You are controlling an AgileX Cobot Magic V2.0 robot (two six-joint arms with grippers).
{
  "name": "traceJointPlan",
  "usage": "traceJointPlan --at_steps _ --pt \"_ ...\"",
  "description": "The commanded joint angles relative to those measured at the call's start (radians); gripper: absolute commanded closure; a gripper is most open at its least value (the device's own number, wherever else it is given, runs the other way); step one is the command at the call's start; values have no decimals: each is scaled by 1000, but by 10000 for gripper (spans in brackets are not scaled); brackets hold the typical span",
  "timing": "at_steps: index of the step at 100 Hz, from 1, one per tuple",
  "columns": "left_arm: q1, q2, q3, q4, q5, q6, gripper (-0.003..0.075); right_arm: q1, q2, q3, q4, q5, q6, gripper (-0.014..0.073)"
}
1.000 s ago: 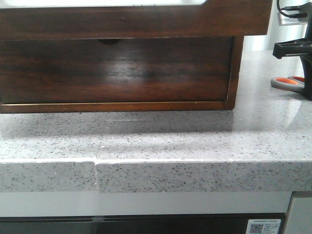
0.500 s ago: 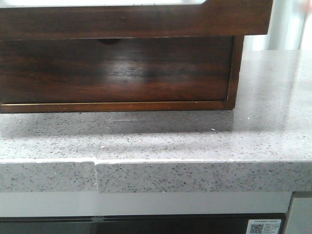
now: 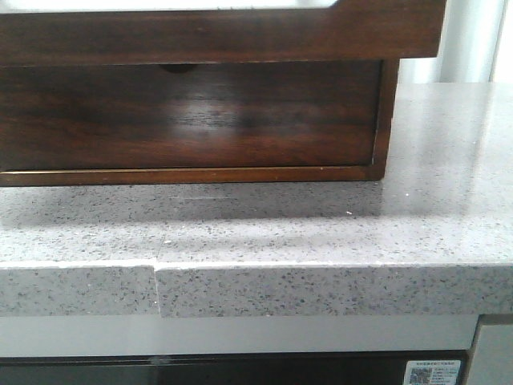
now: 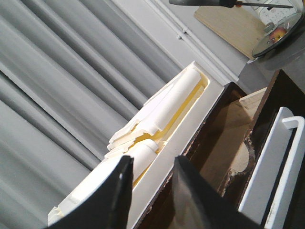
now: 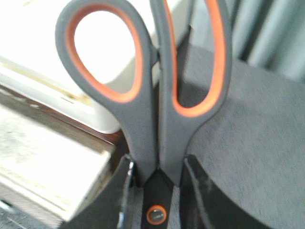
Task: Put scissors in drawer with both arms
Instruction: 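Lift the scissors with the right gripper and carry toward the drawer, then lower the scissors into the open drawer and open the right gripper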
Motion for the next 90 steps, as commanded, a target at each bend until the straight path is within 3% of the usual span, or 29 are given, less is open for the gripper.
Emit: traceJointPlan --at_steps 1,43,58,77,90 --pt "-5 7 -25 -3 -32 -16 535 72 -4 -58 27 -62 -73 662" --pt "-5 7 -25 -3 -34 -16 535 455 131 -69 -98 -168 -275 662" --pt "-5 7 -25 -3 -34 -16 535 568 199 -69 -211 -222 -335 662" --pt "-5 7 -25 -3 -34 -16 535 667 286 -69 -366 -272 -335 662" --pt "-5 7 -25 -3 -34 -16 535 677 335 -69 -399 -316 -335 662"
